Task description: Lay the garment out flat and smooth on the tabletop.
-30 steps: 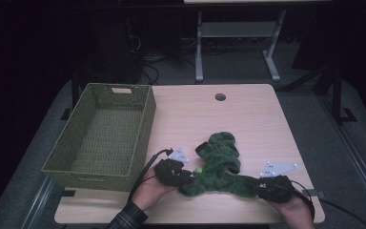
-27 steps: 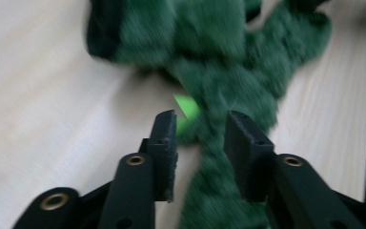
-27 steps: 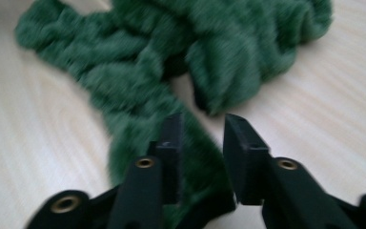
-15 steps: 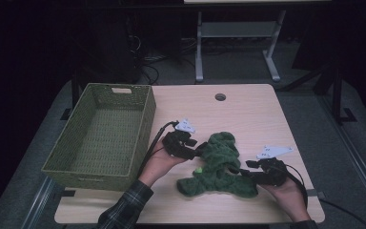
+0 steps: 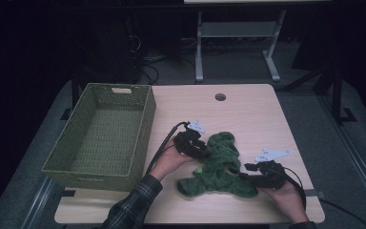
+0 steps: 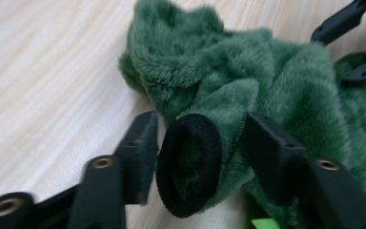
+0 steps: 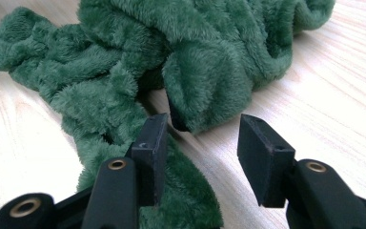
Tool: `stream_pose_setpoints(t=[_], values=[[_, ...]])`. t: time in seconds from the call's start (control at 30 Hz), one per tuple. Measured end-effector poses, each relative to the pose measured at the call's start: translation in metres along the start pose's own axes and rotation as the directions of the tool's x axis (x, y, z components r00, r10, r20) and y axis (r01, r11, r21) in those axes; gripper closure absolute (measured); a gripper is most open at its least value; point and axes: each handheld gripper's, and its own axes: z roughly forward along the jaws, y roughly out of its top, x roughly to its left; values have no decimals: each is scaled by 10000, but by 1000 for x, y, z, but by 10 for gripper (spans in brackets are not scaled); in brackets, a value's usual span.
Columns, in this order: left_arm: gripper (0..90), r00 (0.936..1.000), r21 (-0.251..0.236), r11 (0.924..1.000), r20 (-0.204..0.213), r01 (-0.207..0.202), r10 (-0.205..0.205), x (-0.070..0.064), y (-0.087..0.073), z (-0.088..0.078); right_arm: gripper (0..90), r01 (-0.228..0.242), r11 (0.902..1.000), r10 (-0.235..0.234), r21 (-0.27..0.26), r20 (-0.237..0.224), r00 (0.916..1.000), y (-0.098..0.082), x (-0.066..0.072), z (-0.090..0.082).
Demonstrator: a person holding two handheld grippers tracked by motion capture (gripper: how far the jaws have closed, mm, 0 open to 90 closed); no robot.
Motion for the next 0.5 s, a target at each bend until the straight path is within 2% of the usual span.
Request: stream_pose_setpoints(t=[0.07,0.13,0.23,0.27,0.3,0.5], values=[[709,10000,66,10000,8,-4,4,0,-3,2,525,-14,10000,14,25,15,10000,0,0,0],[792,9999,118,9999,123,18,-19,0,-6,1,521,-47,10000,47,30,30,10000,0,0,1],[815,9999,-84,9999,95,97,-96,0,-6,-3,516,-66,10000,66,-43,25,10000,1,-1,1],[817,10000,-139,9999,65,9,-8,1,-5,-7,516,-109,9999,110,-105,35,9999,1,-2,1],[817,9998,-611,9980,19,189,-188,0,-4,-13,514,-176,9998,176,-130,4,9998,2,-2,1],[817,9996,-1079,9940,-195,205,-227,0,-2,-24,507,-271,9996,271,-50,-83,9996,4,-4,7]])
